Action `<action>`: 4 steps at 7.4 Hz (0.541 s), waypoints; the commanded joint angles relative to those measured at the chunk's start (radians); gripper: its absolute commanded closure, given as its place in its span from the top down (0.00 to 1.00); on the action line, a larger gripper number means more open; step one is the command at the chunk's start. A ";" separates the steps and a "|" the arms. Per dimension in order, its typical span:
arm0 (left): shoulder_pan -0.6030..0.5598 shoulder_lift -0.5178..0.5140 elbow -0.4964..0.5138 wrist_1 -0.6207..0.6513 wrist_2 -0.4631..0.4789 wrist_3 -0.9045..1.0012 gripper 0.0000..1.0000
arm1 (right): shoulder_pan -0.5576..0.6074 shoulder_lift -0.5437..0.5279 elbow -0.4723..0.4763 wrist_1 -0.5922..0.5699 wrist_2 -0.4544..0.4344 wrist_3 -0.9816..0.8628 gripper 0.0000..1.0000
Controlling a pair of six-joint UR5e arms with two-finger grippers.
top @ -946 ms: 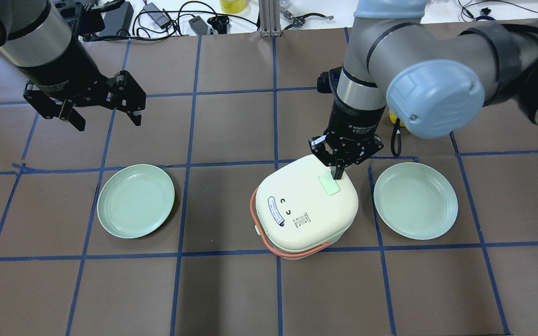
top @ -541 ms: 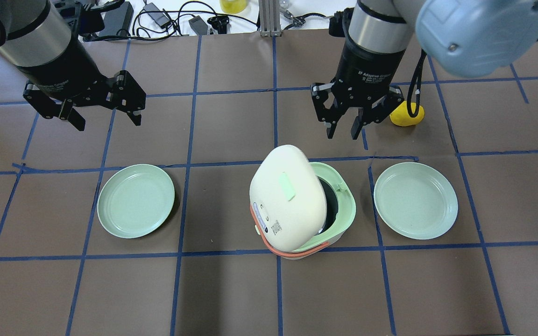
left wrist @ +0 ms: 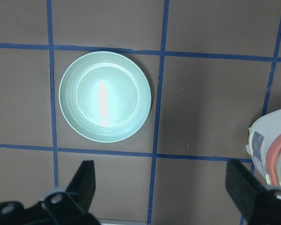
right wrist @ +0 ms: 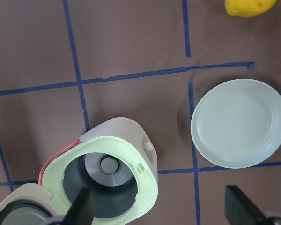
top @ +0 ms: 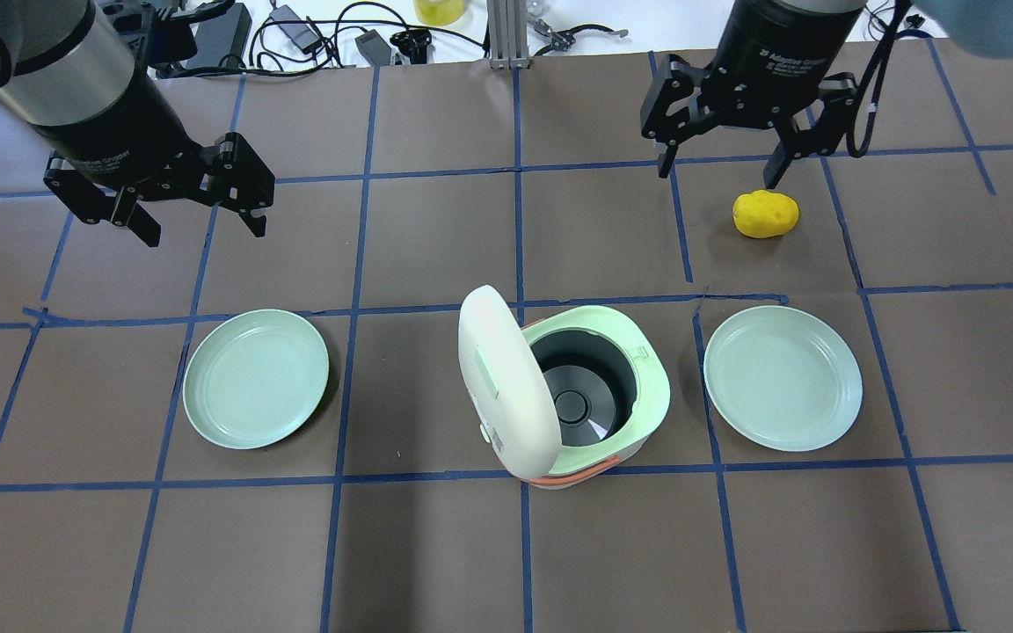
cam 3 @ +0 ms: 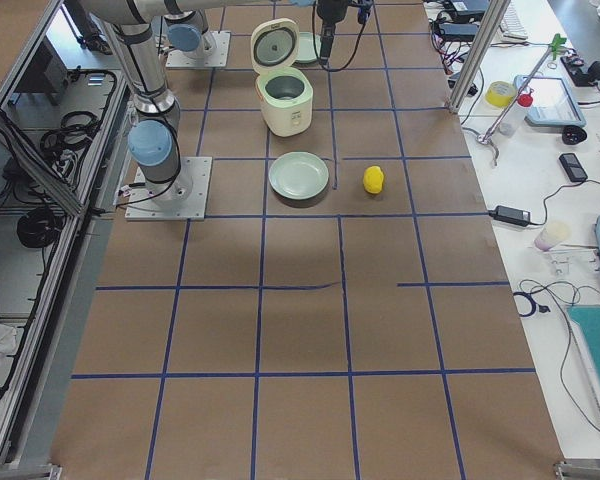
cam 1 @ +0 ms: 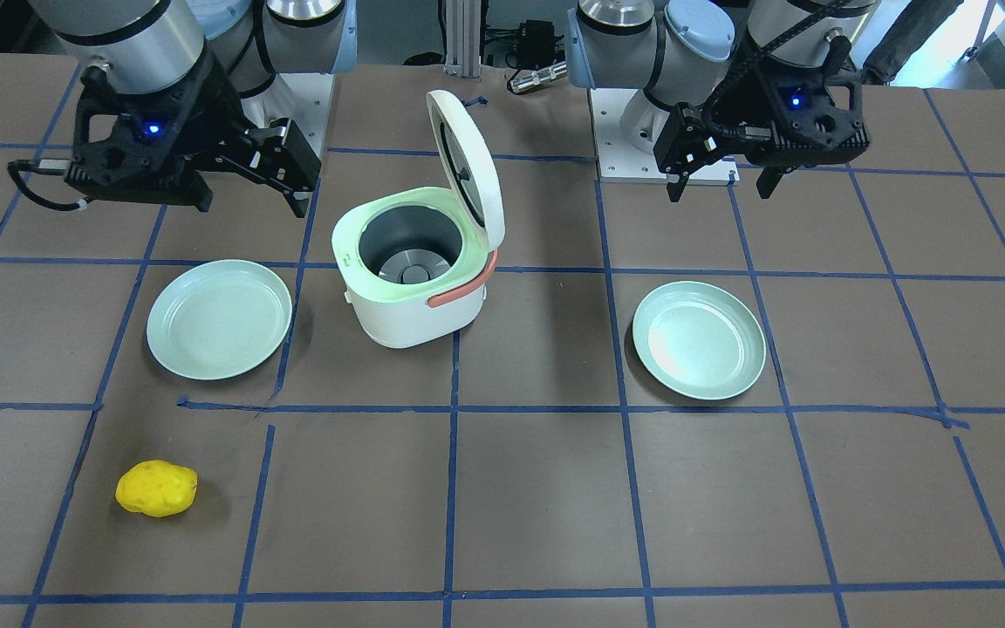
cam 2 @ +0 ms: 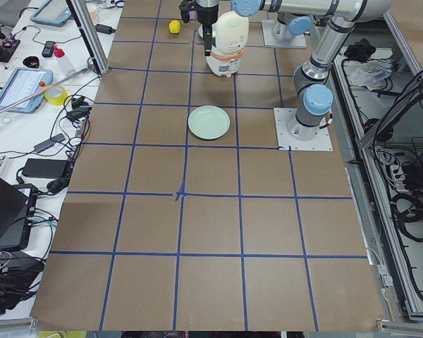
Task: Press rice cooker button
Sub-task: 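Lift the right gripper away as the rice cooker lid pops open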
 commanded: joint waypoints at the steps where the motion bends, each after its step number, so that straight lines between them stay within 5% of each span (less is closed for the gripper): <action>1: 0.000 0.000 0.000 0.000 0.000 0.000 1.00 | -0.024 0.000 0.007 -0.052 -0.107 -0.119 1.00; 4: 0.000 0.000 0.000 0.000 0.000 0.000 1.00 | -0.041 0.000 0.022 -0.116 -0.157 -0.120 1.00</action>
